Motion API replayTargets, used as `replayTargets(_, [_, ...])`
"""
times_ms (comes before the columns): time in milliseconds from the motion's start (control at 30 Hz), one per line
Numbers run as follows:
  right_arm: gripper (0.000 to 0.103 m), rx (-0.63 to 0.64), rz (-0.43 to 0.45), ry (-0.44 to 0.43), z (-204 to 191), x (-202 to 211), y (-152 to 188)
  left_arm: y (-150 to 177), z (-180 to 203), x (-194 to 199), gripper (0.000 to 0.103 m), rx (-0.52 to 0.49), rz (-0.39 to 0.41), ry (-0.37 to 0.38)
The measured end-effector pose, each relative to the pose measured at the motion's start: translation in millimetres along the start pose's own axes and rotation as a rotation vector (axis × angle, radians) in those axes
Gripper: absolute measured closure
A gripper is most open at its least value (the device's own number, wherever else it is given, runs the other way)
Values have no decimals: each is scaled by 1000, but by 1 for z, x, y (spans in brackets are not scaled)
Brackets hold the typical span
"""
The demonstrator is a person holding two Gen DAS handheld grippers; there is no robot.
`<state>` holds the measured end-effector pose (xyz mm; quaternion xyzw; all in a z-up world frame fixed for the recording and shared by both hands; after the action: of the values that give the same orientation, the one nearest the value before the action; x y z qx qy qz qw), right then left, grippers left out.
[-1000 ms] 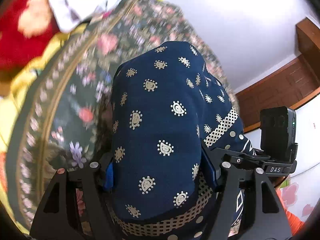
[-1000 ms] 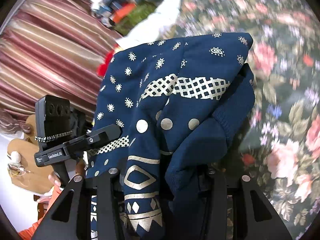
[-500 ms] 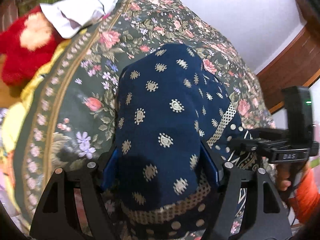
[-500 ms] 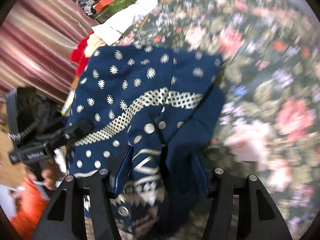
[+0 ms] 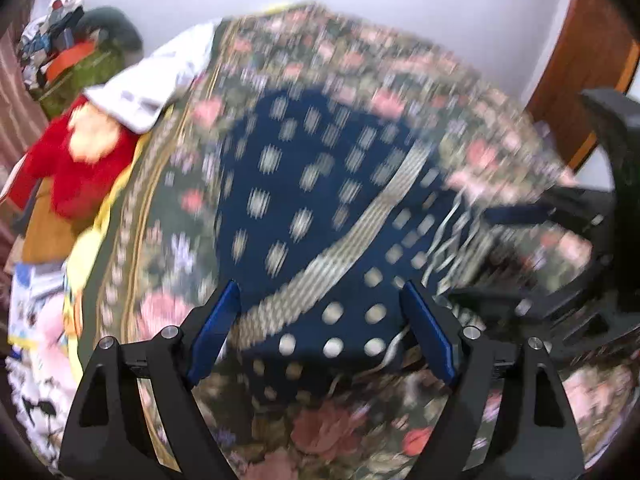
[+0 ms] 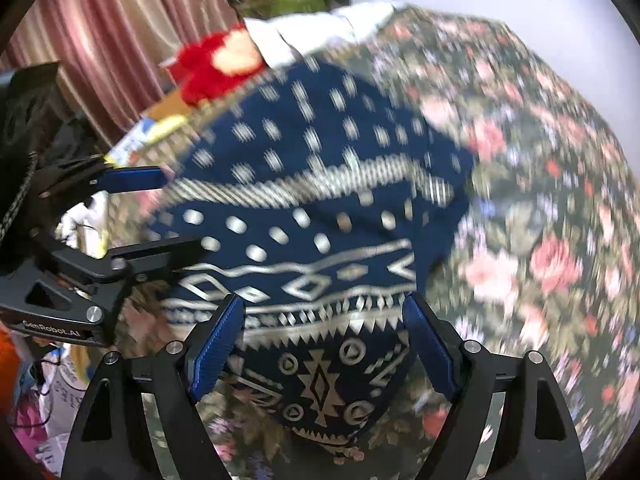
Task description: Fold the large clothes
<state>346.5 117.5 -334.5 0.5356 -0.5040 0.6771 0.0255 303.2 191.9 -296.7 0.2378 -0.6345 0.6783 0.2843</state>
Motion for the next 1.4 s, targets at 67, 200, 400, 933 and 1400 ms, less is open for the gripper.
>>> replayTargets(67, [22, -28, -48, 16, 12, -3, 13, 14, -3, 0, 18, 3, -7, -13])
replayTargets(200, [22, -116, -103, 12, 39, 12, 39, 29, -13, 14, 17, 78, -20, -9])
replayTargets(400, [22, -145, -14, 36, 51, 62, 32, 26, -21, 50, 18, 54, -6, -97])
replayTargets(933, [22, -83, 720, 6, -42, 305, -101, -108, 33, 265, 19, 116, 618, -70])
replayTargets(1400, [5, -90, 919, 156, -90, 377, -70, -94, 73, 351, 18, 59, 830, -196])
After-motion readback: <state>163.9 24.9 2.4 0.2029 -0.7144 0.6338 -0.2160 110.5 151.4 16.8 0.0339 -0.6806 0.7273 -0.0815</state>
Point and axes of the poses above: each gripper's, at about its wrist camera, not at the fingertips, and x roughly against the way its jaws point, z to its right, y to its underside, the point moved 10 cm from there along -x, roughly the way its jaws point, and after that the axes turned 15 degrees about z, right-handed, at the moved point
